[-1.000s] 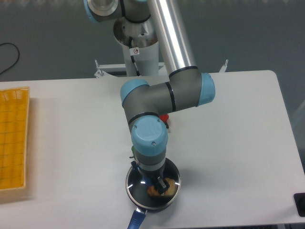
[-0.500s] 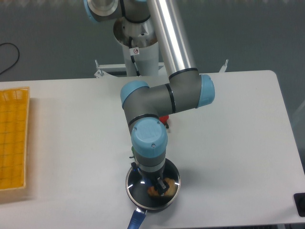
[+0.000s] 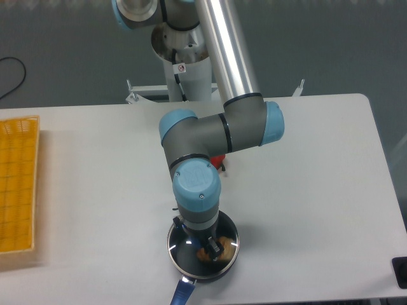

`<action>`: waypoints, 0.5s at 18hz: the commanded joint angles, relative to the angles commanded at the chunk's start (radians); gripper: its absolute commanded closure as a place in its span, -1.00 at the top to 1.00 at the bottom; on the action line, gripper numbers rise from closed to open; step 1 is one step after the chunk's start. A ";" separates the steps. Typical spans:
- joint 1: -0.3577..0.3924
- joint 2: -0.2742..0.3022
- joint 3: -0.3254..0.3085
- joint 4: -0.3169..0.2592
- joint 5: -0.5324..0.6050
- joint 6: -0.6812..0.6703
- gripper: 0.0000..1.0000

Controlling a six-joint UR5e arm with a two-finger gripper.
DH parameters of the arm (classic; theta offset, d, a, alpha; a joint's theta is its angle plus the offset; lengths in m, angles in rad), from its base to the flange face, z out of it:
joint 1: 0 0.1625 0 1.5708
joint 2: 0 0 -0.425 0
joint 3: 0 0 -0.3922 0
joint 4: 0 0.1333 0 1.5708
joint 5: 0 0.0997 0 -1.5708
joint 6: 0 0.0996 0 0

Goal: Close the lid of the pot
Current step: 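Settle the lid onto the saucepan and hold it in place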

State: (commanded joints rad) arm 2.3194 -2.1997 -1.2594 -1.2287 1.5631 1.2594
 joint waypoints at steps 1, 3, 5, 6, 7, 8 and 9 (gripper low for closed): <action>0.000 0.000 -0.002 0.000 0.000 0.000 -0.03; -0.002 0.000 -0.002 0.002 0.000 0.000 -0.03; -0.002 0.000 -0.002 0.002 0.000 0.000 -0.03; -0.002 0.000 -0.002 0.002 0.000 0.000 -0.03; -0.002 0.000 -0.003 0.002 -0.002 0.000 -0.02; -0.002 0.000 -0.003 0.002 -0.002 0.000 0.01; -0.002 0.002 -0.003 0.002 -0.003 0.002 0.11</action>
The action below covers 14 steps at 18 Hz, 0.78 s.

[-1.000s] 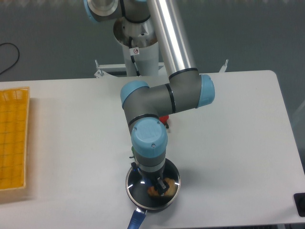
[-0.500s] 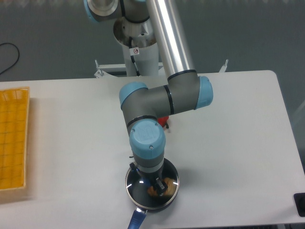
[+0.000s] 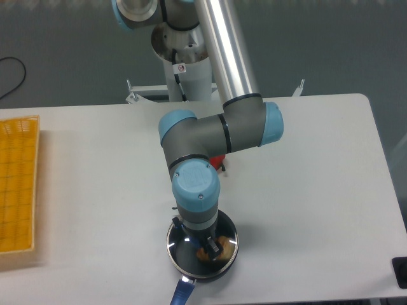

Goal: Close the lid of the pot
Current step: 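Settle the lid onto the saucepan and hold it in place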

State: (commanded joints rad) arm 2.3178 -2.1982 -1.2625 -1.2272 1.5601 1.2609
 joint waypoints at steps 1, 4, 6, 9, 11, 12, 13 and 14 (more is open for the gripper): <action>0.000 0.002 0.000 0.002 0.000 0.002 0.18; 0.000 0.008 0.000 0.003 -0.002 0.011 0.48; 0.000 0.011 0.000 0.005 -0.002 0.014 0.74; -0.002 0.014 0.000 0.005 -0.002 0.014 0.77; 0.000 0.015 -0.002 0.005 -0.002 0.015 0.84; -0.002 0.017 -0.002 0.005 -0.002 0.017 0.92; -0.002 0.026 -0.005 0.005 -0.002 0.018 0.99; -0.002 0.038 -0.017 0.006 -0.002 0.020 0.99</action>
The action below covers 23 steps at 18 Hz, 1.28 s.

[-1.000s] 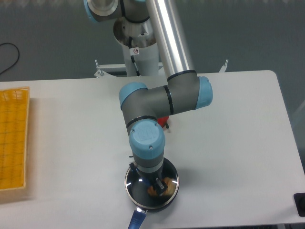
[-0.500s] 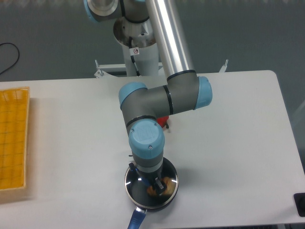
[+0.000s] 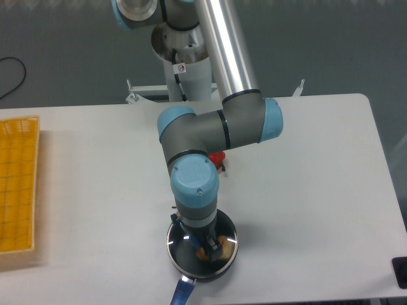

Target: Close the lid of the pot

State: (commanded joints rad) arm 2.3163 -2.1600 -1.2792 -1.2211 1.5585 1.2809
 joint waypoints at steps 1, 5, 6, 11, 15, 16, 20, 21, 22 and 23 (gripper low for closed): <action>0.000 0.020 -0.012 -0.002 0.000 0.015 1.00; 0.037 0.145 -0.107 -0.006 0.000 0.121 1.00; 0.055 0.178 -0.135 -0.009 0.000 0.136 1.00; 0.164 0.285 -0.258 -0.005 0.011 0.263 1.00; 0.251 0.304 -0.290 -0.006 0.011 0.379 1.00; 0.268 0.304 -0.293 -0.009 0.011 0.388 1.00; 0.310 0.304 -0.296 -0.009 0.014 0.463 1.00; 0.310 0.305 -0.295 -0.005 0.011 0.475 1.00; 0.311 0.304 -0.290 -0.002 0.014 0.480 1.00; 0.313 0.304 -0.287 -0.003 0.014 0.482 1.00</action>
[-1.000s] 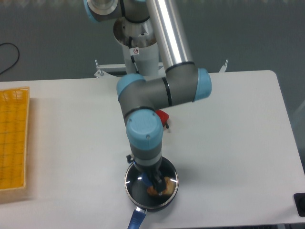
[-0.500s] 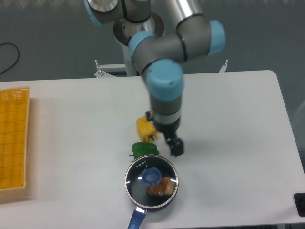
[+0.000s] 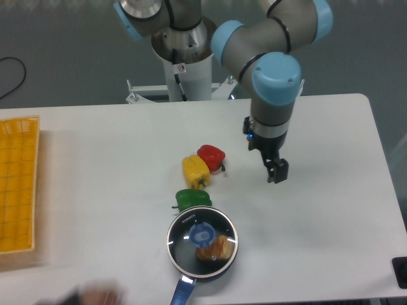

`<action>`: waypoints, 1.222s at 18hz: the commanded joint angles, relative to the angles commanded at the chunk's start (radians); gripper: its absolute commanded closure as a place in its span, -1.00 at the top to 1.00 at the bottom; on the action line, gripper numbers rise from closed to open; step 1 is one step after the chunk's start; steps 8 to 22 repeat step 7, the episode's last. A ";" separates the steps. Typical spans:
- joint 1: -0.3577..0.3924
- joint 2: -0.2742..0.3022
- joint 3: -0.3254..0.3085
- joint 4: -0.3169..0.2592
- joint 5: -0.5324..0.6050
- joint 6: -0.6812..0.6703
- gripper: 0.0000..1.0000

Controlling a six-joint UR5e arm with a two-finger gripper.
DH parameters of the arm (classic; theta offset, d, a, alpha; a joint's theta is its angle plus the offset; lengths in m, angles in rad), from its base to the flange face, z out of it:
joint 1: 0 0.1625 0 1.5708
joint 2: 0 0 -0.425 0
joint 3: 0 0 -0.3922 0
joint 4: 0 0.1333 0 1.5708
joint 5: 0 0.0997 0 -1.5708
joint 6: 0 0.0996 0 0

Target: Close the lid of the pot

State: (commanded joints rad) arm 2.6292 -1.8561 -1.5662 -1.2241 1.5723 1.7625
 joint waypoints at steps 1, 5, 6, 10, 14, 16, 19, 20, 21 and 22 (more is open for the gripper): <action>0.005 0.000 0.000 -0.002 0.002 0.000 1.00; 0.018 0.005 -0.008 -0.005 0.029 0.000 1.00; 0.018 0.008 -0.008 -0.005 0.032 0.000 1.00; 0.018 0.008 -0.009 -0.005 0.032 0.000 1.00; 0.018 0.008 -0.009 -0.005 0.032 0.000 1.00; 0.018 0.008 -0.009 -0.005 0.032 0.000 1.00; 0.018 0.008 -0.009 -0.005 0.032 0.000 1.00; 0.018 0.008 -0.009 -0.005 0.032 0.000 1.00; 0.018 0.008 -0.009 -0.005 0.032 0.000 1.00; 0.018 0.008 -0.009 -0.005 0.032 0.000 1.00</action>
